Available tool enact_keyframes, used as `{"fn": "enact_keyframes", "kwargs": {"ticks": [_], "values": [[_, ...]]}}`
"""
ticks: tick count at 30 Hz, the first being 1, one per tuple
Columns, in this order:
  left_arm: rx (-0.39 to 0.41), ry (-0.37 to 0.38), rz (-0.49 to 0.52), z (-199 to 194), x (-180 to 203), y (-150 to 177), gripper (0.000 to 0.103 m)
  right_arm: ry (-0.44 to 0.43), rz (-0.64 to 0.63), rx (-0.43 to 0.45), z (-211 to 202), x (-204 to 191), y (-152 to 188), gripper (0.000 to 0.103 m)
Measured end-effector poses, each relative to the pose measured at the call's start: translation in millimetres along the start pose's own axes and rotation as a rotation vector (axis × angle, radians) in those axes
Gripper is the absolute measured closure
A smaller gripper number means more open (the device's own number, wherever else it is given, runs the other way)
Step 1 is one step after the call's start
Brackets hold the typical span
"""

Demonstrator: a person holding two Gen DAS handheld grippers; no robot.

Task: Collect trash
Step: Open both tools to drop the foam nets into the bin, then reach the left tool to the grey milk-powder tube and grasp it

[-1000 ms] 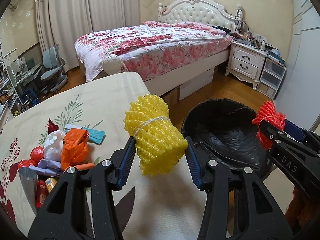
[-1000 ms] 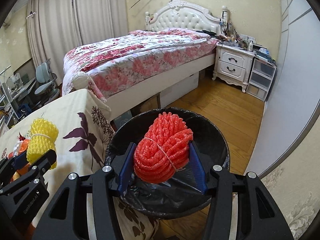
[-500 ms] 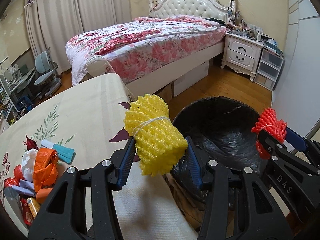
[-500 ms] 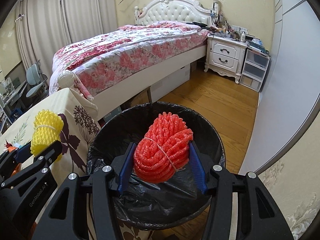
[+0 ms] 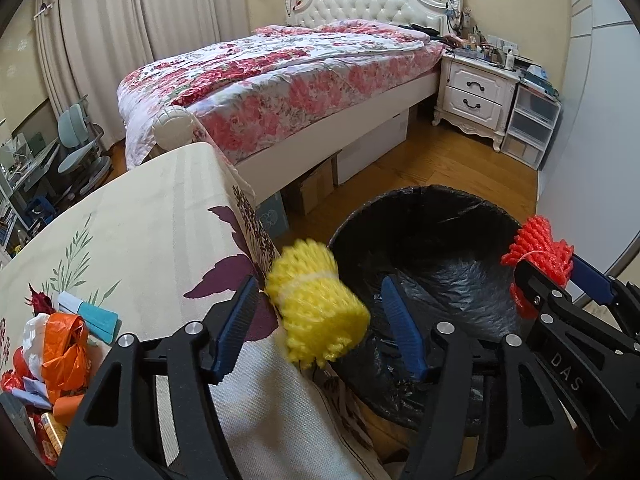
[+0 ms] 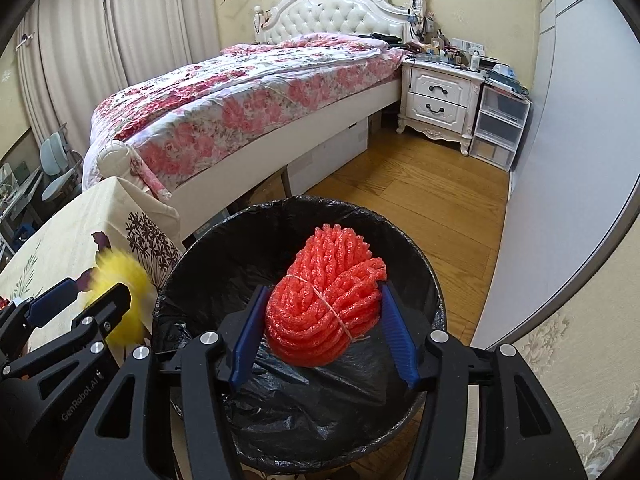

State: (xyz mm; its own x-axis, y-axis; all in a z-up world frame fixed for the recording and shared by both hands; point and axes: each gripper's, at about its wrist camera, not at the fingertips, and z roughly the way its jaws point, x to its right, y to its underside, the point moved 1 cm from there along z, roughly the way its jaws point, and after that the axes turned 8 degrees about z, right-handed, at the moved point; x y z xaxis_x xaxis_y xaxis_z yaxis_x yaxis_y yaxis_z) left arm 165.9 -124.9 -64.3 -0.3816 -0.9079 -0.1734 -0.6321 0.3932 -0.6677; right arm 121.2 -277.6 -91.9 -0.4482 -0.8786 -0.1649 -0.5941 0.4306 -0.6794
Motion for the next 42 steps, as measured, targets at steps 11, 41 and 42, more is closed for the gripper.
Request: {"fn": "enact_keyframes", "kwargs": {"ticks": [11, 41, 42], "values": [[0.024, -0.023, -0.049, -9, -11, 2, 0.013, 0.03, 0.048, 0.012, -4, 12, -3, 0.033], [0.045, -0.203, -0.182, -113, -96, 87, 0.011, -0.14, -0.128, -0.014, -64, -58, 53, 0.03], [0.044, -0.209, -0.189, -118, -100, 91, 0.011, -0.149, -0.139, -0.016, -67, -62, 57, 0.03]]}}
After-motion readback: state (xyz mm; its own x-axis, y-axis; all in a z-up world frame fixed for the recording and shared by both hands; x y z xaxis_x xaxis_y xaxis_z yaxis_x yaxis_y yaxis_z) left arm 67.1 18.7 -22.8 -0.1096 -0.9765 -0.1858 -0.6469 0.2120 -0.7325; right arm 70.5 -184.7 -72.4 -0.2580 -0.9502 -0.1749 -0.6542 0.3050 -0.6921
